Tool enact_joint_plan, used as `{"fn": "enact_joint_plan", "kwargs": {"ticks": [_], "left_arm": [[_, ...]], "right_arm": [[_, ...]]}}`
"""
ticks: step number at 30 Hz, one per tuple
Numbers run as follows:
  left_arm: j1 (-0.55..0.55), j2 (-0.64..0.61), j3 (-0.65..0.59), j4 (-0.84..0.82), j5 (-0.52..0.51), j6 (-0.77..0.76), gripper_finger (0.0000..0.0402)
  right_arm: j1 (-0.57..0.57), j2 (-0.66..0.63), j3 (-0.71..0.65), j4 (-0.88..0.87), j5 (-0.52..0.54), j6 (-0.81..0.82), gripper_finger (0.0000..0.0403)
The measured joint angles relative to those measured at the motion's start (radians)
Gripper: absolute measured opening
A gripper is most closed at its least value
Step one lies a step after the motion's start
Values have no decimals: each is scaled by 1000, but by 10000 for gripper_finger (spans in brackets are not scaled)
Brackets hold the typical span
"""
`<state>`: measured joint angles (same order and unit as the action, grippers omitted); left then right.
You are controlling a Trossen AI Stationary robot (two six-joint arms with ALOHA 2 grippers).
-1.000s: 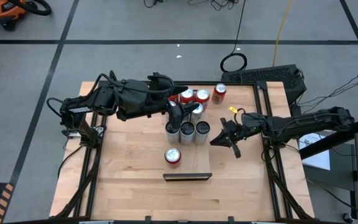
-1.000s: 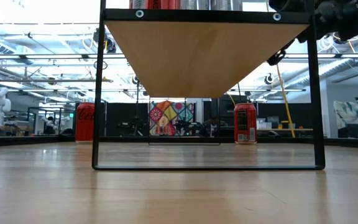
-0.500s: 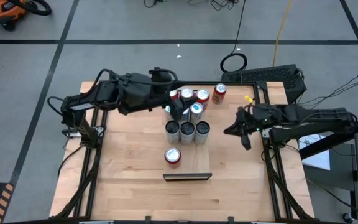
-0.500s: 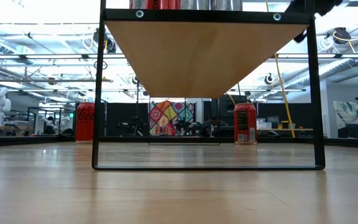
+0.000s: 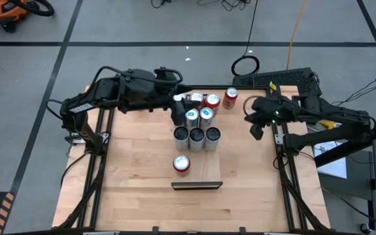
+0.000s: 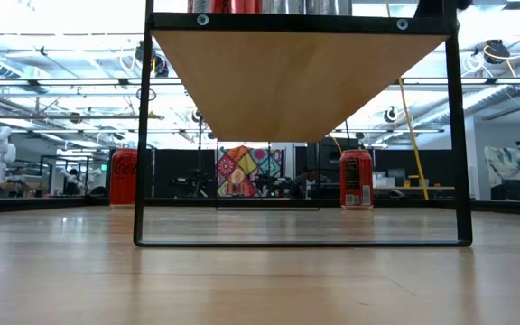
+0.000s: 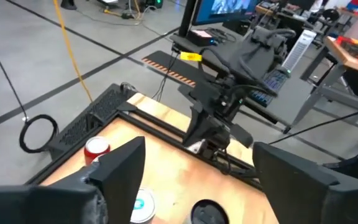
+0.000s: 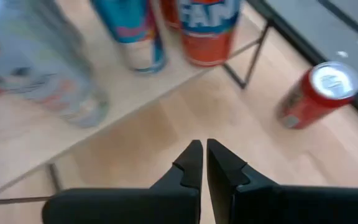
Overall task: Place canned beverage on shelf
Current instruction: Put the right red soda can on the shelf aligned with the other red soda can
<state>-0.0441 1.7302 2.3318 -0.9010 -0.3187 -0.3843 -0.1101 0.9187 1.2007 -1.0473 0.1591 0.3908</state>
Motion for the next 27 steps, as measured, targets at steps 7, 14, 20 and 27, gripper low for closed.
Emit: {"fn": "enact_joint_plan", "kwargs": {"ticks": [7, 14, 20, 27], "left_arm": [[5, -2, 0, -28, -4, -20, 273], [5, -2, 0, -33, -9, -24, 272], [5, -2, 0, -33, -47, -22, 272], [11, -2, -1, -34, -114, -26, 272]], "right_arm": [[-244, 81, 10, 4, -169, -328, 0], [-504, 201, 9, 47, -376, -636, 0], [-659, 330, 10, 156, -399, -721, 2], [-753, 455, 9, 300, -473, -826, 63]]}}
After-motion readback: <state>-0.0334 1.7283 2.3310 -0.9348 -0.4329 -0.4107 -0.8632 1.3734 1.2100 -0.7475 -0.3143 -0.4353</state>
